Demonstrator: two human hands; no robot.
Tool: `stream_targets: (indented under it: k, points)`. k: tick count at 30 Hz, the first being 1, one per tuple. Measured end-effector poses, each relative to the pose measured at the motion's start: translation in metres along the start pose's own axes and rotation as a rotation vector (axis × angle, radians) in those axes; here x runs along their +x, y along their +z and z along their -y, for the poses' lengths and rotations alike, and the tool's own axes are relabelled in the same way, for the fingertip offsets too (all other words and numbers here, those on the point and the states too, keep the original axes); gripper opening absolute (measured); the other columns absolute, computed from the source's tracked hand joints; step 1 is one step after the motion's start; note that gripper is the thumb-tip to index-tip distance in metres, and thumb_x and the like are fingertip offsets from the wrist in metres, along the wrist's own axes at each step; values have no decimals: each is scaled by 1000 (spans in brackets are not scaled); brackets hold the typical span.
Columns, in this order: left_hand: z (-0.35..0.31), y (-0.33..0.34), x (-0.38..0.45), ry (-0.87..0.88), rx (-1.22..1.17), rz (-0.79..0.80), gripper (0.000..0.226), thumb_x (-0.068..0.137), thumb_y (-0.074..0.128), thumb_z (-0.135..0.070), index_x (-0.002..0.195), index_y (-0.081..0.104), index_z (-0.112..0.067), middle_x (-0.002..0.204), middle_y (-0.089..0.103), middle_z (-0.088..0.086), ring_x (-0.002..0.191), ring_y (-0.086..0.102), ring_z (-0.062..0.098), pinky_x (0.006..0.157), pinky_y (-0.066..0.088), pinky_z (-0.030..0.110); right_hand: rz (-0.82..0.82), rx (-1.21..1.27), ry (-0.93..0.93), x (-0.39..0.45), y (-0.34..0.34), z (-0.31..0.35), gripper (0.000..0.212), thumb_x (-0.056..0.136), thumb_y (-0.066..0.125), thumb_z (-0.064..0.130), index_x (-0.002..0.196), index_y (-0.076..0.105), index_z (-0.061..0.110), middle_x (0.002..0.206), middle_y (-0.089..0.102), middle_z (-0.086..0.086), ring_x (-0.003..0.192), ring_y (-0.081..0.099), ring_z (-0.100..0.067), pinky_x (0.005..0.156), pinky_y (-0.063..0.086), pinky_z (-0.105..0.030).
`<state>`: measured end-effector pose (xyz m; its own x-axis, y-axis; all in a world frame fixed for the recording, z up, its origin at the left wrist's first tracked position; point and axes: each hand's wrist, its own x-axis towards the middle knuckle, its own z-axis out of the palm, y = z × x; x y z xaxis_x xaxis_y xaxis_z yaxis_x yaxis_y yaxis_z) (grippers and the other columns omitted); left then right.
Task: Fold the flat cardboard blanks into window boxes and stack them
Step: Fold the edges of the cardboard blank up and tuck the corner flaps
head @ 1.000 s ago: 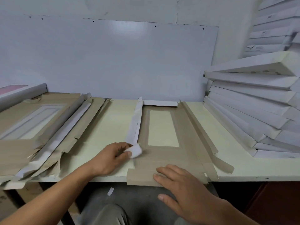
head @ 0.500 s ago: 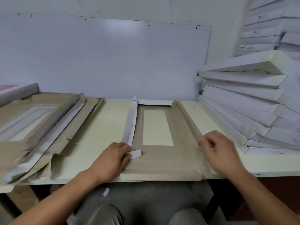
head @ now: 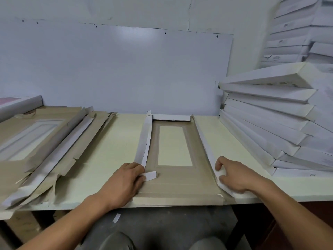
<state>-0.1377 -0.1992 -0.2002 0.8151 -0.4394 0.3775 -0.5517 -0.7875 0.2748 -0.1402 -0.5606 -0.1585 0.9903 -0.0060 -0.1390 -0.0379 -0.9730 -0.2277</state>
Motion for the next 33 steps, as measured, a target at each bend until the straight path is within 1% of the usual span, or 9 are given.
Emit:
stream_targets:
  k: [4,7,9,12,17,21,26,29,33]
  points:
    - [-1,1,0,-11,-3,-8,17,101,46,-27,89,53,-17,94,54,-6,87,45,19,79,42,33,8,-15,-124,-2,-1,1,8,86,62,33,83,55,36,86,58,12,75,57,-5,63,41,-23]
    - [-1,1,0,-11,-2,-12,16,100,47,-26,89,53,-17,93,54,-5,86,45,20,78,42,35,-9,-104,-49,-3,-5,-5,34,81,65,61,95,48,34,77,56,9,67,53,-7,57,38,-26]
    - [-2,1,0,-7,0,-13,15,100,48,-26,89,54,-17,93,54,-5,86,45,21,79,42,35,4,-88,3,-2,-7,-6,45,78,66,65,103,42,36,75,58,4,54,53,-11,52,42,-28]
    - [-3,1,0,-10,3,-16,16,100,47,-27,90,55,-16,95,55,-5,87,45,20,79,42,35,116,138,-2,2,-5,-3,35,85,68,50,106,43,38,69,60,-4,35,48,-18,43,45,-24]
    - [-1,0,-1,-24,-16,-11,18,101,47,-27,91,55,-15,96,54,-5,88,46,19,79,43,34,142,476,-25,4,-6,-6,24,84,77,25,97,57,22,52,49,-2,43,44,-18,45,46,-27]
    - [0,0,0,-28,-20,-25,17,100,49,-27,91,58,-15,98,55,-5,90,46,17,80,42,31,90,570,-154,3,-2,-3,4,89,68,13,86,69,13,51,49,1,42,52,-18,49,52,-33]
    - [1,-3,1,-35,-41,-36,23,97,54,-25,77,60,-14,90,51,-4,76,50,14,68,43,29,381,598,-220,-1,-22,-10,46,84,43,-10,112,72,12,62,59,-6,63,65,-22,73,57,-34]
    - [1,-2,1,-25,-49,-40,22,96,54,-25,78,61,-16,89,50,-5,71,50,13,65,43,29,438,448,-311,-1,-29,-12,53,75,59,-6,121,67,17,65,60,3,69,63,-14,75,50,-24]
    - [0,0,1,-4,-55,-41,19,97,55,-24,81,62,-17,90,51,-6,72,51,13,66,43,29,380,392,-339,5,-27,-11,26,81,79,16,105,76,25,65,60,5,63,54,-10,64,43,-20]
